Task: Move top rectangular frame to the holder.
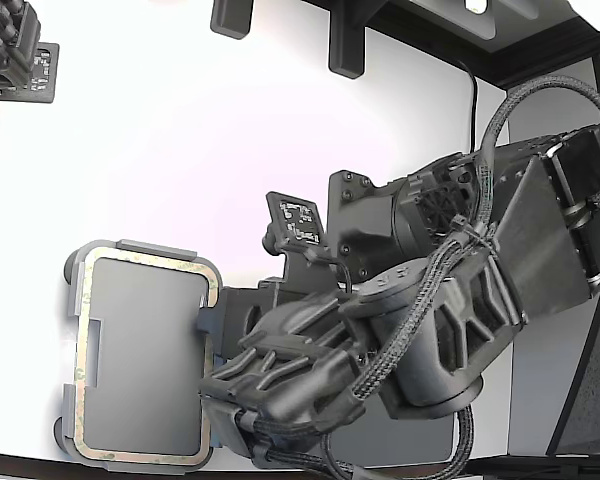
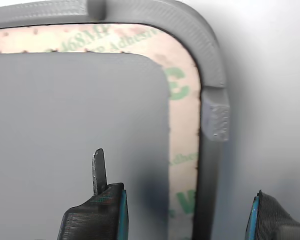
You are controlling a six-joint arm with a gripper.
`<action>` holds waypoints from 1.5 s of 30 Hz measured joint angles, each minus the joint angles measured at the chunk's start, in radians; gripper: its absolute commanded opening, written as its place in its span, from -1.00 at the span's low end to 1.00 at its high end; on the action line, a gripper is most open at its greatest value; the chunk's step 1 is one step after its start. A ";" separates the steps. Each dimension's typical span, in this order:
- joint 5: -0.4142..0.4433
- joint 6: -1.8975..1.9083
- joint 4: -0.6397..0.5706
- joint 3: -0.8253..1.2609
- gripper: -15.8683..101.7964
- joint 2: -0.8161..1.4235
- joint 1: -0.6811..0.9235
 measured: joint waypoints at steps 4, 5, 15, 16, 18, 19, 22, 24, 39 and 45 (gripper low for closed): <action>0.063 -0.032 0.032 -0.066 0.97 0.000 0.000; 0.086 -0.043 0.041 -0.086 0.97 0.003 0.000; 0.313 -0.407 -0.138 -0.008 0.97 0.238 -0.063; 0.313 -0.468 -0.179 0.026 0.97 0.273 -0.081; 0.325 -0.591 -0.272 0.104 0.97 0.351 -0.117; 0.344 -0.657 -0.324 0.150 0.97 0.397 -0.130; 0.380 -0.877 -0.482 0.301 0.97 0.537 -0.181; 0.362 -1.042 -0.581 0.408 0.97 0.634 -0.242; -0.118 -2.026 -0.667 1.083 0.97 1.350 -0.607; -0.132 -2.054 -0.595 1.220 0.93 1.526 -0.607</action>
